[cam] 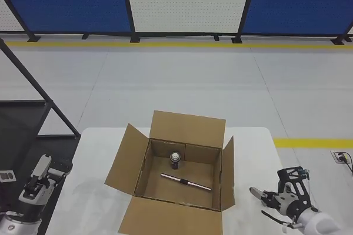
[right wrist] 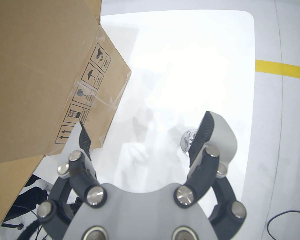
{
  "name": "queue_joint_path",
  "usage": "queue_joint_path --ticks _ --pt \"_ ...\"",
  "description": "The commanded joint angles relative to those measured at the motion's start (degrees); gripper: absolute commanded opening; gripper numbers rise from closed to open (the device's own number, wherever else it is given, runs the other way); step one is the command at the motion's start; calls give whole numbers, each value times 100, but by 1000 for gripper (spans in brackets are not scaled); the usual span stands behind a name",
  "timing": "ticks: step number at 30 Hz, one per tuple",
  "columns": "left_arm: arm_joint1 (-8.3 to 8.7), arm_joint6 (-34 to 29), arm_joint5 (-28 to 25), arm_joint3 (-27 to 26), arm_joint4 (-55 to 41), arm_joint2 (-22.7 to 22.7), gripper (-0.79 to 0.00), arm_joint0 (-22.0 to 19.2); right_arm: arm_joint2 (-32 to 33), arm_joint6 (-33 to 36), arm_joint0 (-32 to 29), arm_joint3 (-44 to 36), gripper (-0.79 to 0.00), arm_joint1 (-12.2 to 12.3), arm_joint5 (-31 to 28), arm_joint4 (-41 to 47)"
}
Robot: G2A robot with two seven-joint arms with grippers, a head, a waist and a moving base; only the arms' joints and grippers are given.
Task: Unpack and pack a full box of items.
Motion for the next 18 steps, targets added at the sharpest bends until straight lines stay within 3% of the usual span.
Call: queue_joint_path --ticks 1,8,13,18 --pt "0 0 0 0 0 0 0 0 0 19 1 0 0 0 0 0" --pt "0 0 0 0 0 0 0 0 140 -258 -35 457 0 46 -365 -190" --pt "0 0 0 0 0 0 0 0 425 -130 -108 898 0 111 -639 -418" --pt "0 0 0 0 0 0 0 0 283 50 90 1441 0 145 -693 -553"
